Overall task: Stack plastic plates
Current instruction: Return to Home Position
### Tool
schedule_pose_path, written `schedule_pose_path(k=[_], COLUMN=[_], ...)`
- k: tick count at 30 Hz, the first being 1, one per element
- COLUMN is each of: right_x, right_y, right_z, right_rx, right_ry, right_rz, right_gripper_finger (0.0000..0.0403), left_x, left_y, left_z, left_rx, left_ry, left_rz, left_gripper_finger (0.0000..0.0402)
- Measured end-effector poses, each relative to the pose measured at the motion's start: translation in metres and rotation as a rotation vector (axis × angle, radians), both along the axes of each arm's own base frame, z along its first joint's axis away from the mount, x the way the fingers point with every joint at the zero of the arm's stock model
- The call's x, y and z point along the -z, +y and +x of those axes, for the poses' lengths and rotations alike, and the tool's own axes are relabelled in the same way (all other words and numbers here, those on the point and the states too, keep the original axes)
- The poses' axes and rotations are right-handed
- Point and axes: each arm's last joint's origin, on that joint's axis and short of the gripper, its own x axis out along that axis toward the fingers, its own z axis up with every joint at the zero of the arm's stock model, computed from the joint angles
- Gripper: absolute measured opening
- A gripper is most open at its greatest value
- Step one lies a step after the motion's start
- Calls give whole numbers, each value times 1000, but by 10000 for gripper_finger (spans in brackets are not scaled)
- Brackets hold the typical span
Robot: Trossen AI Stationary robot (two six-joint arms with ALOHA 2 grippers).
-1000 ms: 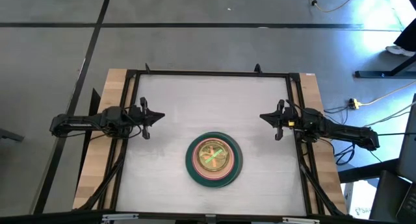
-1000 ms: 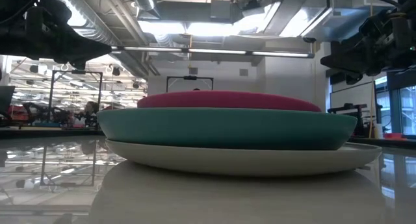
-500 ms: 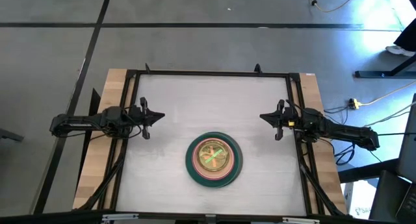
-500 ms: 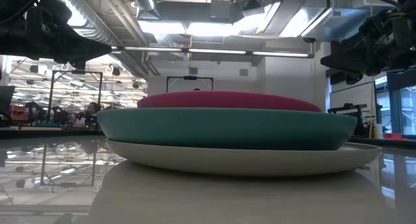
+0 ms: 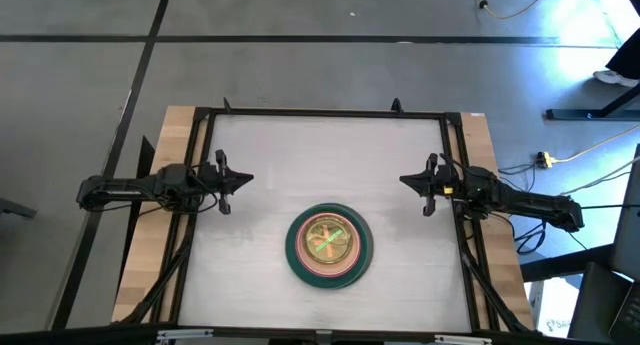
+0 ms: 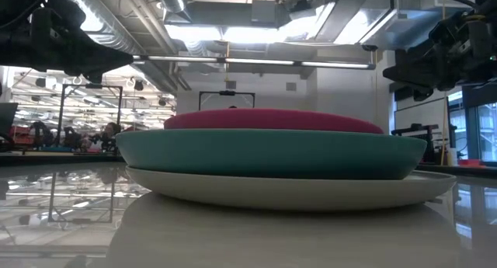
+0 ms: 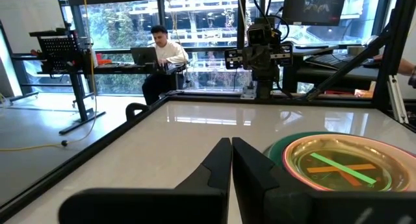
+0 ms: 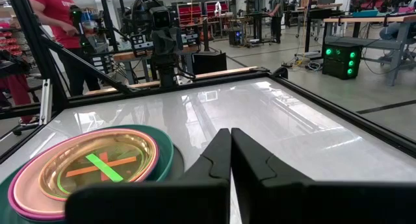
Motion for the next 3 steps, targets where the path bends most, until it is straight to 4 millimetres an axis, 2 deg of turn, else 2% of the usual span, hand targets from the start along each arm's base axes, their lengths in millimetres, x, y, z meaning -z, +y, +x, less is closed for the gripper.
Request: schedule_pose_path(k=[3], right_x=[0], right_y=[0], right_z=[0], right_rx=[0], right_ry=[0], right_rz=[0], right_gripper_finger=[3], left_x=[0], left_y=[0], left_z=[0], left_rx=[0], left_ry=[0], left_rz=[0], left_gripper_finger=[8])
